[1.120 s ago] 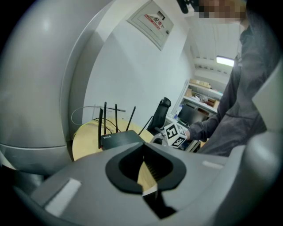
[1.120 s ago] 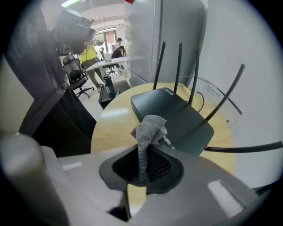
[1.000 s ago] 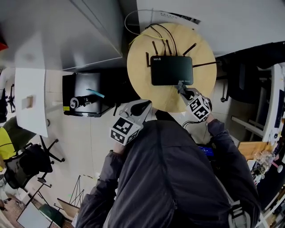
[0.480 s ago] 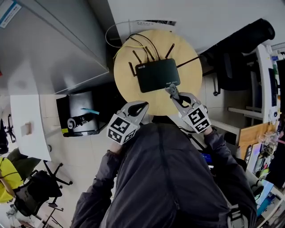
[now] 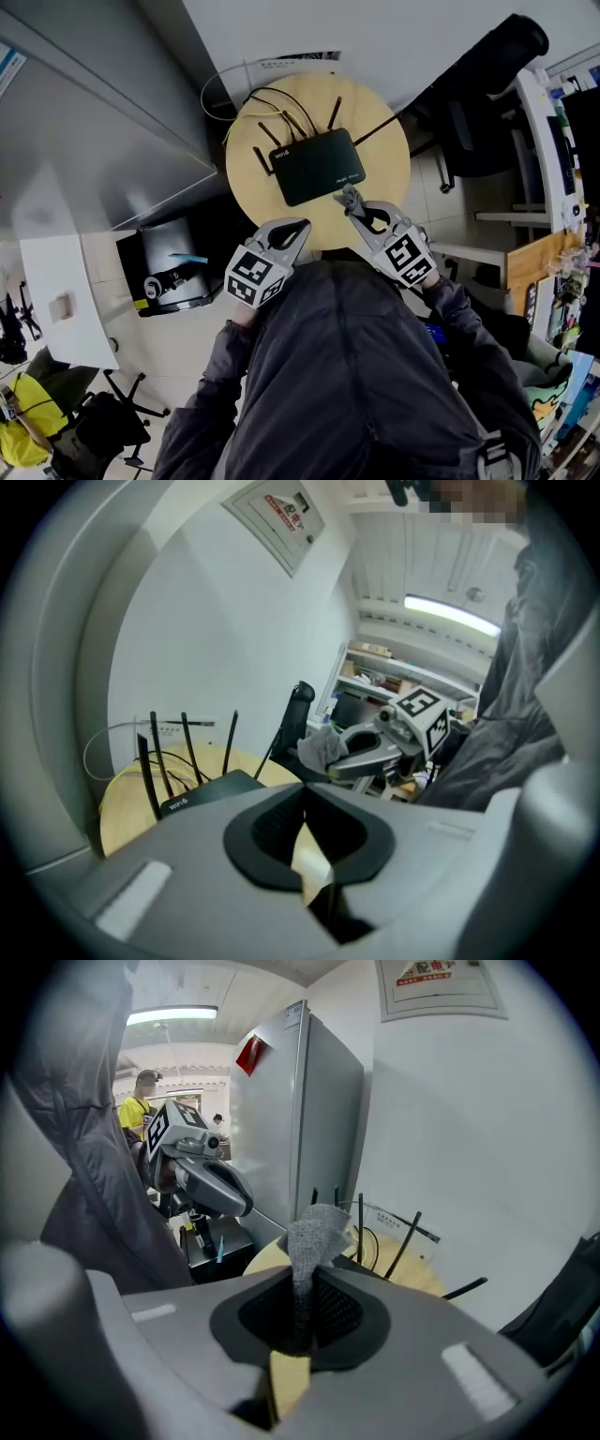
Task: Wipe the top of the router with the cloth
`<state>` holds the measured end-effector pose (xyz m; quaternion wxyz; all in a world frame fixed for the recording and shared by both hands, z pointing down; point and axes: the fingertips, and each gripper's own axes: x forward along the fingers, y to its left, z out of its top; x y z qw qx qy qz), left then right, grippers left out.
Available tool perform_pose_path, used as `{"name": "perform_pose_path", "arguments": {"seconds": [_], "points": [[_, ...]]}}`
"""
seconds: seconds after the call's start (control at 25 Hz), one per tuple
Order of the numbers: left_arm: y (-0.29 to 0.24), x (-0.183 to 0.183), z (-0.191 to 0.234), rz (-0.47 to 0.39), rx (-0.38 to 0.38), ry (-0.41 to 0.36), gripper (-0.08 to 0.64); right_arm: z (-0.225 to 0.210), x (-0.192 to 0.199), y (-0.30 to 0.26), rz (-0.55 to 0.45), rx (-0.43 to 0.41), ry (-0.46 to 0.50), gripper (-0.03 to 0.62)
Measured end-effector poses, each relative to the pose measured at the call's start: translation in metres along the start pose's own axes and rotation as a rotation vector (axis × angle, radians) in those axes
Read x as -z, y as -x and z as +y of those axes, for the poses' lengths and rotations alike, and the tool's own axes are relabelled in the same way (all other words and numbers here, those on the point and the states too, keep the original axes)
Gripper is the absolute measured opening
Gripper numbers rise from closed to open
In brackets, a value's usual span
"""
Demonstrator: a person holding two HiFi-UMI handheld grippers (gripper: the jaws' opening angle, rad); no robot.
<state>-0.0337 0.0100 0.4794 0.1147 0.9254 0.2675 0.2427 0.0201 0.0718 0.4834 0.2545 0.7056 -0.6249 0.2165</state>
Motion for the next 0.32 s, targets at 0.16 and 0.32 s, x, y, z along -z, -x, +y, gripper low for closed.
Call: {"name": "perform_pose_path", "arguments": {"seconds": [0.16,0.32], "points": [[0.0029,-0.0001,0.0014,-0.006,0.006,0.0,0.0,0.0007,-0.0033,-0.0016,0.0,0.005,0.001,0.031],[0.0069,0.0008,0.0041,-0.006,0.009,0.001,0.0,0.004,-0.0071,-0.0051,0.0,-0.002,0.013,0.03]]}}
